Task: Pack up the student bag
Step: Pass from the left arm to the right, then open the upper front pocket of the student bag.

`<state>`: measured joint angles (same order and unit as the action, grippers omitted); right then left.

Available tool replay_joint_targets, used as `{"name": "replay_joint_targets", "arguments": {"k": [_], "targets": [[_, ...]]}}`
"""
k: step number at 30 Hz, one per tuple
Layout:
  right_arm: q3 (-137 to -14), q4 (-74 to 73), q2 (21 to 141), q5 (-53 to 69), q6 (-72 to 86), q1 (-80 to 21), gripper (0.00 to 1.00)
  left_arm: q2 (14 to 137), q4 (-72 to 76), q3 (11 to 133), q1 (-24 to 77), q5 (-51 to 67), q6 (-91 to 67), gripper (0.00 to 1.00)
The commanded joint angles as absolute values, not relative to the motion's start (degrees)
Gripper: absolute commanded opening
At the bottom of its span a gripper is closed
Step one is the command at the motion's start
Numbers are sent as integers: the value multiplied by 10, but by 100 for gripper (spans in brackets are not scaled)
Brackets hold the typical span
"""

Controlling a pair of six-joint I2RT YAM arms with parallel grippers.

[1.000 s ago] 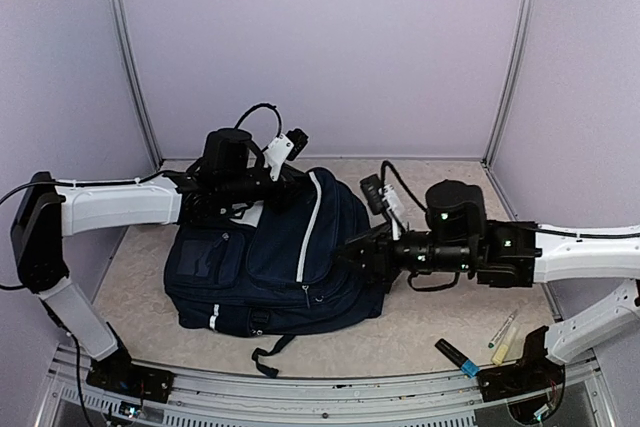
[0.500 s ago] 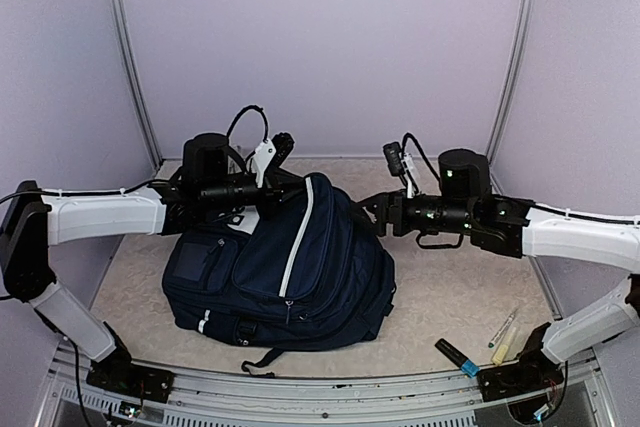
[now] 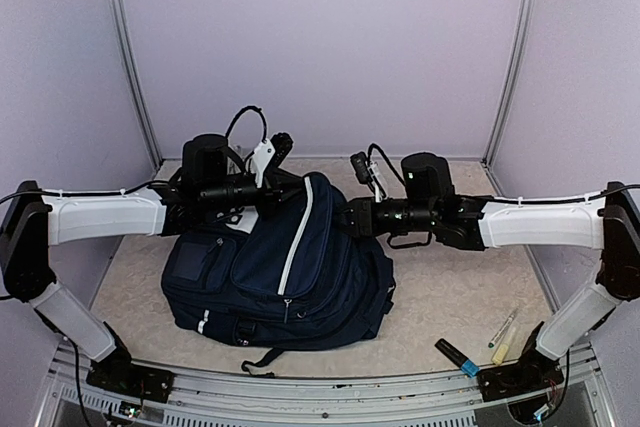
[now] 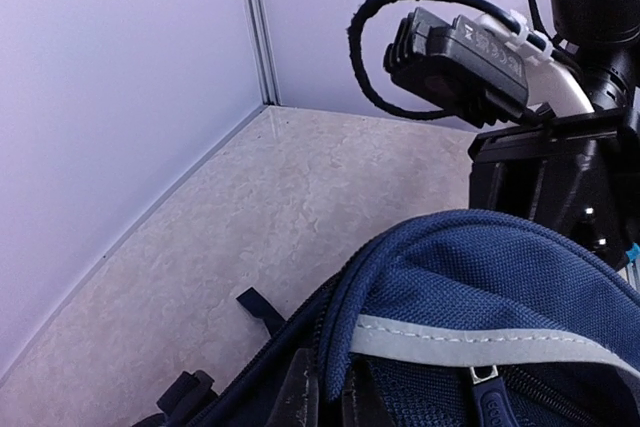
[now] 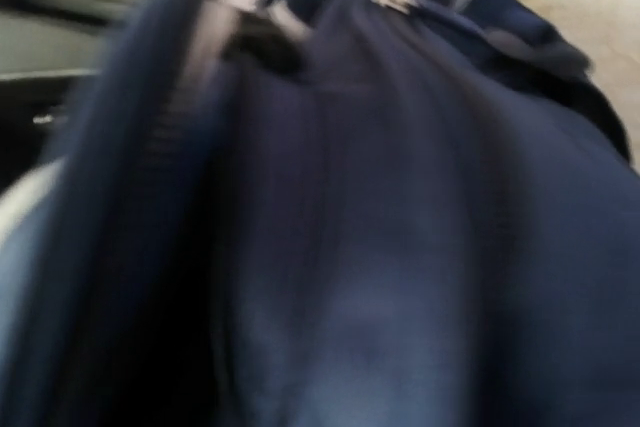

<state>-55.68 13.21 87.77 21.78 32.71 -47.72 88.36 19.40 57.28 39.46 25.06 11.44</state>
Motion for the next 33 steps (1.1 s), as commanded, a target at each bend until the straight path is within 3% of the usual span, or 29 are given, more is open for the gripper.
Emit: {"name": "replay_joint_targets", "arguments": {"k": [1,2,3,4,5,14,18,24,33], "targets": [[-576,150,884,218,327,-490,0,859,277,602,416,209,76,25],[-575,146,876,205,329,-491,0,858,253,612,416,151,68,55],[-575,140,863,187,331,-491,0,857,217,627,418,82,61,75],[-576,129,854,169,336,-491,0,857,173,650,421,21,58,93],[-580,118,846,148,341,-491,0,856,121,676,423,-32,57,98],[-592,125,807,60,365,-511,0,740,-5,720,526,-121,111,99],[-589,135,794,32,371,-515,0,757,-108,747,645,-193,78,99],[-584,141,788,12,374,-522,0,809,-151,717,767,-351,7,99],[-582,140,791,21,373,-525,0,894,-244,722,733,-410,-37,99]]}}
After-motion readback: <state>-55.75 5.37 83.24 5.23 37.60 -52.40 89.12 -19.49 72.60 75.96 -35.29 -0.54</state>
